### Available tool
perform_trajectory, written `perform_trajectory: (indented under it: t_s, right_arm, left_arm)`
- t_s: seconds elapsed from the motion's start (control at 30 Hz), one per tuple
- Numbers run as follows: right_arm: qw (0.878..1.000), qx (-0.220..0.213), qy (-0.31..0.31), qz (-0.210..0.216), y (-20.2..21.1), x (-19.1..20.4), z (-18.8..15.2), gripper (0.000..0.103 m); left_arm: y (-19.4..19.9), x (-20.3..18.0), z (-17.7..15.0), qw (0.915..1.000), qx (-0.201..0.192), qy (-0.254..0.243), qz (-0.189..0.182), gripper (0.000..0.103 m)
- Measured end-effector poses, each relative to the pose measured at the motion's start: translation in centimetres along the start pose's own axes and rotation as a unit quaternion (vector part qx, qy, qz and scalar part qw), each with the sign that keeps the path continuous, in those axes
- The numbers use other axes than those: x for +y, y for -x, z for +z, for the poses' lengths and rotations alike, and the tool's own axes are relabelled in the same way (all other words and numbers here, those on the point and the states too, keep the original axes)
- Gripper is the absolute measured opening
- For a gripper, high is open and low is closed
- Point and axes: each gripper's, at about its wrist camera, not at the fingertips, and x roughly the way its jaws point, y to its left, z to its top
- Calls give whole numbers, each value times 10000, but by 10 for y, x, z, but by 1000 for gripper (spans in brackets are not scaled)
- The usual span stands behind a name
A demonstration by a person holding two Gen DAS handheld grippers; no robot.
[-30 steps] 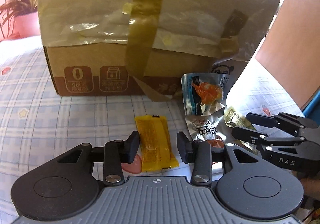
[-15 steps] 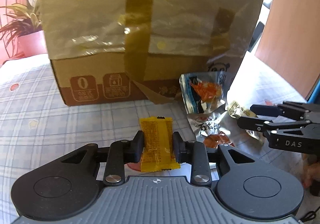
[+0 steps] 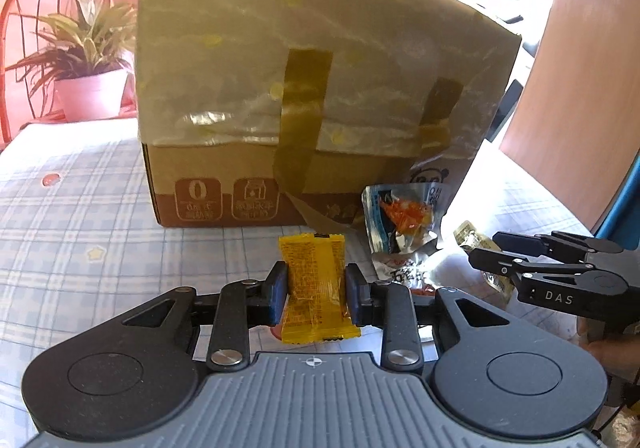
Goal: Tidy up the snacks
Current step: 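Carry both packets over the box and open both tools to drop them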
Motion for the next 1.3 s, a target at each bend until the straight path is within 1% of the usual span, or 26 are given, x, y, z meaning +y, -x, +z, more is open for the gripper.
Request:
perform_trajectory:
  t_s: [0.2, 0.3, 0.47, 0.63, 0.73, 0.83, 0.93, 1.0, 1.13, 1.23, 1.3]
  right_arm:
    - [9999, -77, -2, -72, 13, 3, 9, 51]
    - [9997, -260, 0, 6, 25, 8, 23, 51]
    - [9962, -823, 230, 187, 54, 22, 63, 51]
    - [9887, -1362, 477, 417, 79, 38, 108, 51]
    - [9849, -1557, 521, 546, 85, 44, 136, 51]
    - [9833, -1636, 554, 576, 80, 45, 164, 51]
    - [9839, -1602, 600, 527, 67, 43, 188, 51]
    - [9851, -1551, 601, 441, 53, 41, 203, 51]
    - [9880, -1443, 450, 305, 24, 30, 218, 51]
    - [9905, -1311, 355, 215, 3, 24, 222, 51]
    - [9919, -1215, 322, 183, -10, 21, 224, 51]
  left_arm:
    - [21, 3, 14, 9994, -297, -116, -165, 32]
    - [31, 3, 23, 9984, -459, -200, -256, 32]
    - [56, -3, 47, 9945, -843, -370, -497, 32]
    - [80, -9, 82, 9870, -1254, -629, -791, 32]
    - [85, -10, 108, 9843, -1407, -668, -836, 32]
    - [81, -7, 135, 9834, -1476, -568, -891, 32]
    - [73, -5, 159, 9822, -1496, -519, -1013, 32]
    - [60, -8, 172, 9833, -1452, -537, -960, 32]
    - [36, -4, 192, 9858, -1326, -500, -902, 32]
    - [14, -2, 201, 9878, -1218, -613, -754, 32]
    - [-1, 3, 204, 9902, -1097, -548, -668, 32]
